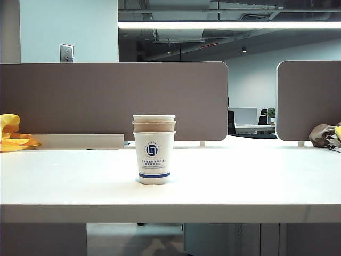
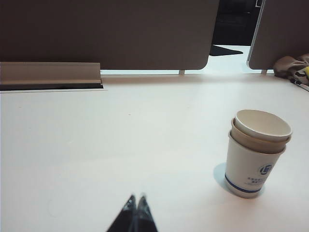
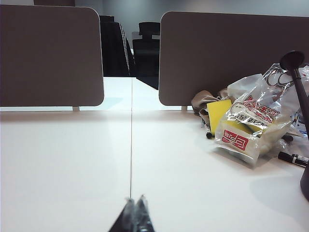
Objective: Pick up all the paper cups on the table one by one and stack them together.
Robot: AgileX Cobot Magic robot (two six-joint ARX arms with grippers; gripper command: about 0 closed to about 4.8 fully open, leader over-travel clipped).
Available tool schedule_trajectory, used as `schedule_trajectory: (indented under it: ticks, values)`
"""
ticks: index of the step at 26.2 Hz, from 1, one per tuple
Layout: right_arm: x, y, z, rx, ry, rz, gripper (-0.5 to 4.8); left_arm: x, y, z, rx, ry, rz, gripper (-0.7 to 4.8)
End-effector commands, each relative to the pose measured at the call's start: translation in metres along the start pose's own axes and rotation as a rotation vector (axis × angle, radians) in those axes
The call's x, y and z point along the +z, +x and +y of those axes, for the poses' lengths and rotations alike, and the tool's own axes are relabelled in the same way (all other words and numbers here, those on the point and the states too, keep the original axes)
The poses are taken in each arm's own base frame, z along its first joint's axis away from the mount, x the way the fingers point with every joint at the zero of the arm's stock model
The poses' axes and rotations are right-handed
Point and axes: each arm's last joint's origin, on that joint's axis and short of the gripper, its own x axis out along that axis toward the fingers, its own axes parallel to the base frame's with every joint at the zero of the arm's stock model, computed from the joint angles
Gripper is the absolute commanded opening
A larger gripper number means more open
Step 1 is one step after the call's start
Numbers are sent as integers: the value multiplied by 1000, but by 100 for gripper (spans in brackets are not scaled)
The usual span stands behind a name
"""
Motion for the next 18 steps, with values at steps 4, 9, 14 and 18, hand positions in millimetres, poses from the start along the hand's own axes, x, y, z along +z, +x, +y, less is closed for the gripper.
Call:
schedule_trajectory:
  ticks: [4, 9, 14, 18]
  values:
    - [-1, 0, 0, -1, -1, -5, -1, 3, -2, 13, 136, 7, -20, -5]
    - [-2, 0, 0, -1, -2, -2, -1, 3, -5, 24, 258, 10, -23, -6]
    - [-2, 0, 0, -1, -2, -3, -1, 3, -5, 22, 228, 10, -22, -6]
    - [-2, 0, 0, -1, -2, -3, -1, 3, -4, 21, 220, 10, -22, -6]
